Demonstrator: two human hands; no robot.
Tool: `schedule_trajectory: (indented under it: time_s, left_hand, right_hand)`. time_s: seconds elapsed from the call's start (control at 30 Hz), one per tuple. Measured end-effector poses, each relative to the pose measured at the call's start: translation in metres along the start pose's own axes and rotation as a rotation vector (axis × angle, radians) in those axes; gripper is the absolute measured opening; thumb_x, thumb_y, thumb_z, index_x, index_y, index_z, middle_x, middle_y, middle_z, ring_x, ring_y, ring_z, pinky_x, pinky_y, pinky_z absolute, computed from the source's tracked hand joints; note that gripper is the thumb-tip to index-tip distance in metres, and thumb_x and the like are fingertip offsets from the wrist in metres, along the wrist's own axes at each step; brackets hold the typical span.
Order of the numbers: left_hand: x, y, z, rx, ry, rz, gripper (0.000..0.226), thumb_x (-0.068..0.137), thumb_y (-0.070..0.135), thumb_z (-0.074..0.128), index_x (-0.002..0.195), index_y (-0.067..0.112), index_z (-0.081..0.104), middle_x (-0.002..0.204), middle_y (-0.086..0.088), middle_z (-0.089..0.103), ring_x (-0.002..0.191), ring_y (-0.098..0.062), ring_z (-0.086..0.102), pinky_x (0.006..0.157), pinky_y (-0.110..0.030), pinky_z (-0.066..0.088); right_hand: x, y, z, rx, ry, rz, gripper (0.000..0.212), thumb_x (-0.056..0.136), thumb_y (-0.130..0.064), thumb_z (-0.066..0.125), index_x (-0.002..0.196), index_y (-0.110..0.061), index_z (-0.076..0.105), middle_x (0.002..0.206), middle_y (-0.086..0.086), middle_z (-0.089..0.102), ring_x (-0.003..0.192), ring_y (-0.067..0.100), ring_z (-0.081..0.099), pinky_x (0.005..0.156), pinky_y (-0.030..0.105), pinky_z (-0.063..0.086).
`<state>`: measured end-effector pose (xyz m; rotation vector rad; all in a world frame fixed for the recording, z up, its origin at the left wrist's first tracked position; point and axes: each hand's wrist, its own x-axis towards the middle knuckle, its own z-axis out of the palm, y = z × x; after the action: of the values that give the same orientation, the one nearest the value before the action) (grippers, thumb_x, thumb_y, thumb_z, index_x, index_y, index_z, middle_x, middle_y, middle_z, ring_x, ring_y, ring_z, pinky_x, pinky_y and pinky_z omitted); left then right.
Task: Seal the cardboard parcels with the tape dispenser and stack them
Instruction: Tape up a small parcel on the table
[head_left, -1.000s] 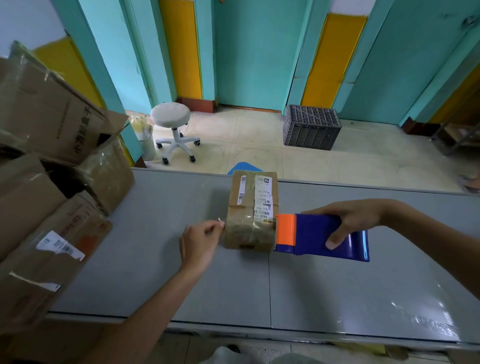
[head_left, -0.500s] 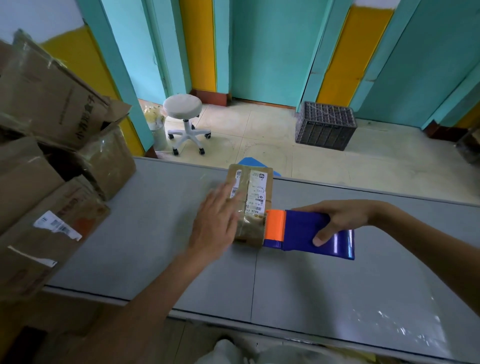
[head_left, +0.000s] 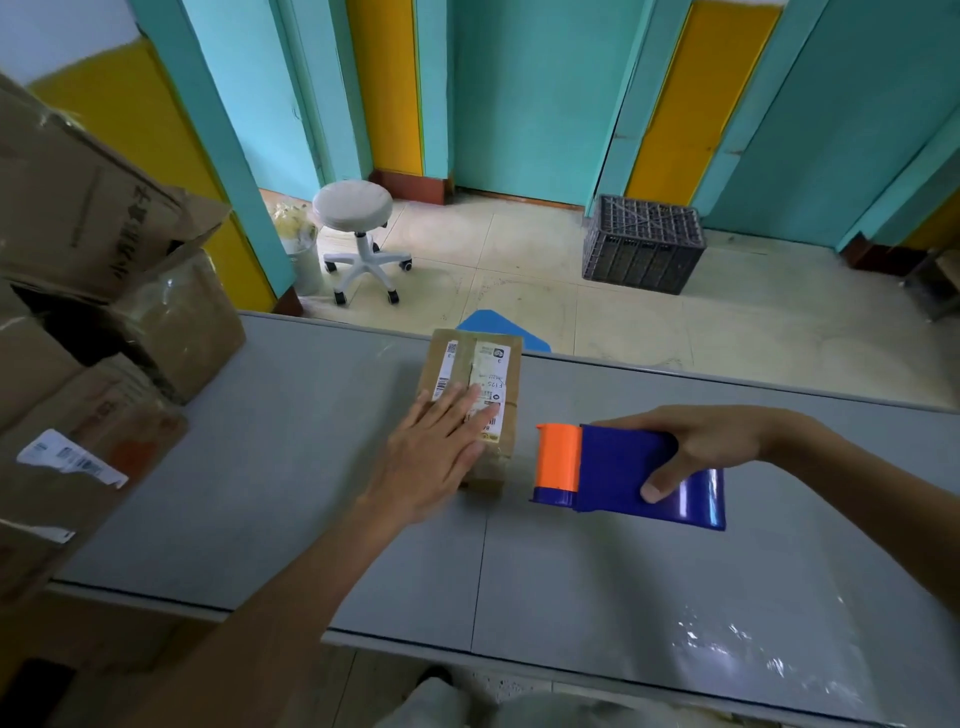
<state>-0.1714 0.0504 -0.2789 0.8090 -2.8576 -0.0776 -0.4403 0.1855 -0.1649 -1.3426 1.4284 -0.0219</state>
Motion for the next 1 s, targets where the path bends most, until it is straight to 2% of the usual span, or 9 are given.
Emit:
schedule_trajectory:
  time_s: [0.17,0.37,0.5,0.63,0.77,0.87,0.93,1.0]
  left_hand:
    - [0.001,0.0,-0.002,-0.044,0.016,-0.022,0.055,0.1,0.045,0.006,0.142,0.026,0.035,0.149,0.001,0.035,0.14,-0.018,0.025,0.112,-0.044,0.015]
    - [0.002,0.001,0.002,-0.026,0.032,-0.017,0.053,0.1,0.043,0.008,0.142,0.026,0.034,0.15,0.0,0.034,0.141,-0.015,0.02,0.116,-0.038,0.009]
    - [0.005,0.003,0.002,0.001,0.026,-0.016,0.053,0.1,0.042,0.008,0.142,0.025,0.035,0.149,-0.002,0.036,0.14,-0.017,0.022,0.113,-0.044,0.015]
    - [0.004,0.004,-0.001,-0.025,0.012,-0.019,0.056,0.099,0.043,0.005,0.142,0.024,0.036,0.149,-0.002,0.034,0.14,-0.019,0.021,0.112,-0.047,0.011]
    - [0.005,0.009,-0.005,-0.011,-0.019,-0.028,0.06,0.098,0.045,0.0,0.141,0.024,0.037,0.148,-0.002,0.035,0.139,-0.019,0.022,0.111,-0.047,0.011]
    - [0.003,0.006,-0.005,-0.046,-0.016,-0.025,0.069,0.092,0.052,-0.013,0.145,0.027,0.024,0.153,0.003,0.021,0.142,-0.014,0.007,0.115,-0.039,0.0]
    - [0.004,0.008,-0.006,-0.046,0.021,-0.034,0.07,0.093,0.05,-0.012,0.144,0.026,0.03,0.152,0.002,0.027,0.142,-0.016,0.015,0.117,-0.039,0.004]
    - [0.005,0.011,-0.01,-0.053,0.014,-0.056,0.07,0.092,0.052,-0.011,0.145,0.026,0.028,0.153,0.001,0.025,0.143,-0.016,0.015,0.116,-0.039,0.003]
  right_hand:
    - [-0.013,0.015,-0.007,0.006,0.019,0.025,0.065,0.07,-0.032,0.071,0.129,-0.04,0.045,0.11,-0.013,0.066,0.099,0.014,0.064,0.086,0.033,0.053]
    - [0.02,0.028,0.015,0.055,0.042,0.084,0.069,0.063,-0.038,0.074,0.127,-0.037,0.05,0.11,-0.008,0.067,0.097,0.014,0.065,0.086,0.032,0.053]
    - [0.048,0.022,0.029,0.136,0.047,0.09,0.064,0.064,-0.033,0.072,0.125,-0.036,0.049,0.114,-0.002,0.065,0.101,0.018,0.063,0.089,0.033,0.051]
    - [0.057,0.012,0.029,0.155,0.037,0.098,0.066,0.066,-0.03,0.07,0.128,-0.033,0.048,0.113,-0.003,0.065,0.098,0.015,0.063,0.087,0.031,0.052]
    - [0.054,-0.001,0.023,0.009,0.054,0.112,0.069,0.074,-0.027,0.073,0.136,-0.028,0.042,0.12,-0.002,0.06,0.103,0.015,0.059,0.086,0.027,0.049]
    - [0.053,-0.014,0.024,-0.155,0.094,0.139,0.065,0.086,-0.02,0.067,0.141,-0.027,0.034,0.127,-0.001,0.054,0.107,0.016,0.052,0.093,0.033,0.044]
    - [0.053,-0.019,0.024,-0.23,0.125,0.166,0.067,0.086,-0.021,0.066,0.143,-0.029,0.031,0.132,-0.001,0.051,0.113,0.019,0.05,0.096,0.036,0.041]
    - [0.054,-0.026,0.022,-0.31,0.145,0.194,0.069,0.087,-0.022,0.066,0.144,-0.029,0.029,0.136,0.0,0.049,0.118,0.022,0.048,0.094,0.035,0.039]
